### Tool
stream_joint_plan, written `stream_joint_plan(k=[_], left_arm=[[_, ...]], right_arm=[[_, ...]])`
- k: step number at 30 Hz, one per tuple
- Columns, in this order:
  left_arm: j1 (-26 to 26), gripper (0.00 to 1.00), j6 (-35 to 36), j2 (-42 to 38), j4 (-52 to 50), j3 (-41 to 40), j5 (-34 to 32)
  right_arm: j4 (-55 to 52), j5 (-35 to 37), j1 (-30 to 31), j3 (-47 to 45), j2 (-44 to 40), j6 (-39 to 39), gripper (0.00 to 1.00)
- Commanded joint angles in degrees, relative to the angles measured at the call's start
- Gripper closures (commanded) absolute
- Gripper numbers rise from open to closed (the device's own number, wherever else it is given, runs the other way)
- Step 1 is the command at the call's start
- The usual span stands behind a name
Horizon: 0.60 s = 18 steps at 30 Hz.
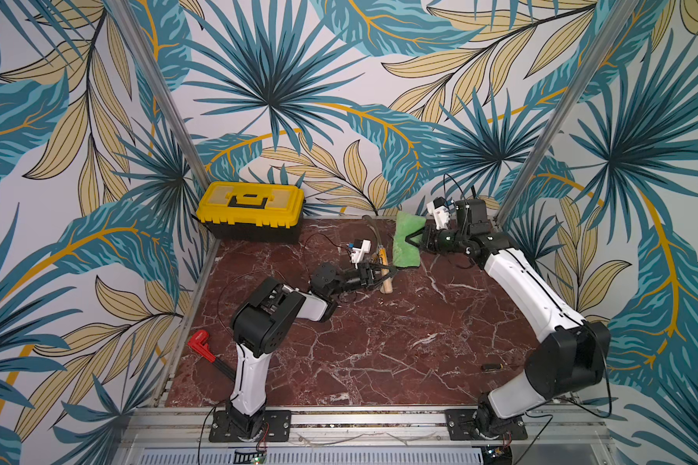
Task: Wipe small sickles with rags
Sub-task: Wipe the small sickle.
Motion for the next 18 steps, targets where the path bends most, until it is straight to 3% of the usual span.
stream_joint_plan(k=[1,7,18], left_arm=[[-0.8,1.0,1.7,-3.22,1.01,-1.34,-0.11],[-3.59,1.0,1.65,-3.65,1.01,-1.99,1.35],[-5.61,1.0,1.61,-2.75,1.01,-1.45,1.96]], right_arm=[[-0.78,1.01,-0.25,5.42,5.64,1.27,0.97],[0.32,-3.11,-0.59,15.3,16.36,2.97,0.97],[0.17,-10.69,-0.59,27.48,26.58,4.69,0.97]])
